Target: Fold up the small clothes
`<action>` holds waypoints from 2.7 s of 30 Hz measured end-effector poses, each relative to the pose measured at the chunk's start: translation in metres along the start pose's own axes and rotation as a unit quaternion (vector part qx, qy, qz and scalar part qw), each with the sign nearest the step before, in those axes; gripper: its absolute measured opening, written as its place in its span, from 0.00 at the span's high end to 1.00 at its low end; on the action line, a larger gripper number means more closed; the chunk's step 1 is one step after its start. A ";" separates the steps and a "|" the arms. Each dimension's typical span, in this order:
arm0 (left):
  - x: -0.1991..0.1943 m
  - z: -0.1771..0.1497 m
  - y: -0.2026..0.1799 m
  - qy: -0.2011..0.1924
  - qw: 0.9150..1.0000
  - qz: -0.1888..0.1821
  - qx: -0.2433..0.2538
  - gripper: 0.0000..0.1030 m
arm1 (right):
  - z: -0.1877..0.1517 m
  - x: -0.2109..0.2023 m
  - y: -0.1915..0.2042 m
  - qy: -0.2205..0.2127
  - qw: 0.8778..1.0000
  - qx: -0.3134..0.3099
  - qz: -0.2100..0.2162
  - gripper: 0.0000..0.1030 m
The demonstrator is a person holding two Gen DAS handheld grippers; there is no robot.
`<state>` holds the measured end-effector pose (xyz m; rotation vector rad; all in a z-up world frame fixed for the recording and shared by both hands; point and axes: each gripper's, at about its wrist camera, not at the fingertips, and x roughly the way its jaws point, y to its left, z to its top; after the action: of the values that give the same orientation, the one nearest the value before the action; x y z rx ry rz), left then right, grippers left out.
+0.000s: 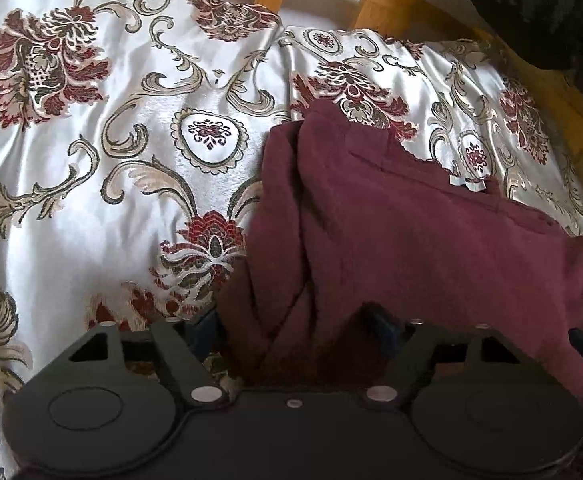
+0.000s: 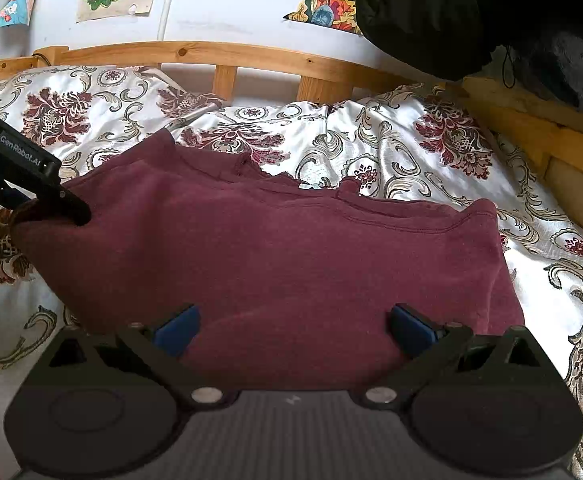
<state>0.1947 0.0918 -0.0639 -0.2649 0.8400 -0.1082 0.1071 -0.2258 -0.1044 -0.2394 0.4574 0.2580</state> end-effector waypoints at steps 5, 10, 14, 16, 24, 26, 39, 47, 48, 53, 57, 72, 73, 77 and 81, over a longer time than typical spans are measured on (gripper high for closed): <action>-0.001 0.003 0.001 0.000 1.000 -0.006 -0.026 0.48 | 0.000 0.000 0.000 0.000 1.000 0.000 0.000 0.00; -0.002 0.004 -0.002 0.002 1.000 -0.002 -0.027 0.53 | 0.000 0.001 0.000 0.000 1.000 0.000 0.000 0.00; -0.005 0.004 -0.003 -0.001 1.000 -0.006 -0.027 0.64 | 0.000 0.001 0.000 -0.001 1.000 0.000 0.000 0.00; -0.006 0.005 -0.004 0.000 1.000 -0.008 -0.027 0.70 | 0.000 0.001 0.000 -0.001 1.000 0.000 0.000 0.00; -0.039 0.016 -0.038 -0.058 0.997 -0.025 0.035 0.80 | 0.007 -0.009 -0.011 -0.006 1.000 0.003 0.017 0.00; -0.048 0.021 -0.051 -0.073 0.995 -0.039 0.052 0.81 | 0.011 -0.016 -0.020 -0.026 0.999 0.026 0.005 0.00; -0.062 0.017 -0.187 -0.074 0.961 -0.142 0.224 0.82 | 0.028 -0.045 -0.131 -0.089 0.973 0.144 -0.158 0.00; -0.043 -0.044 -0.234 -0.060 0.934 -0.116 0.332 0.80 | 0.020 -0.030 -0.185 -0.053 0.957 0.197 -0.208 0.00; -0.042 -0.049 -0.235 -0.061 0.933 -0.113 0.336 0.78 | 0.018 -0.028 -0.184 -0.048 0.957 0.195 -0.210 0.00; -0.046 -0.059 -0.229 -0.047 0.942 -0.129 0.307 0.57 | 0.018 -0.019 -0.168 -0.045 0.964 0.167 -0.200 0.00; -0.058 -0.065 -0.228 -0.051 0.943 -0.147 0.293 0.29 | 0.020 -0.017 -0.160 -0.049 0.968 0.152 -0.196 0.00; -0.101 -0.077 -0.220 -0.148 0.944 -0.104 0.276 0.01 | 0.019 -0.028 -0.161 -0.098 0.964 0.180 -0.168 0.00; -0.098 -0.077 -0.219 -0.143 0.945 -0.086 0.280 0.01 | 0.019 -0.029 -0.160 -0.104 0.964 0.181 -0.163 0.00; -0.083 -0.082 -0.215 -0.114 0.949 -0.032 0.291 0.01 | 0.022 -0.035 -0.154 -0.126 0.966 0.174 -0.143 0.00; -0.068 -0.089 -0.217 -0.086 0.944 0.009 0.320 0.01 | 0.026 -0.046 -0.137 -0.166 0.966 0.129 -0.148 0.00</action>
<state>0.0853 -0.1197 -0.0118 0.3416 0.5943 -0.3283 0.1188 -0.3558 -0.0372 -0.0058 0.1150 -0.0557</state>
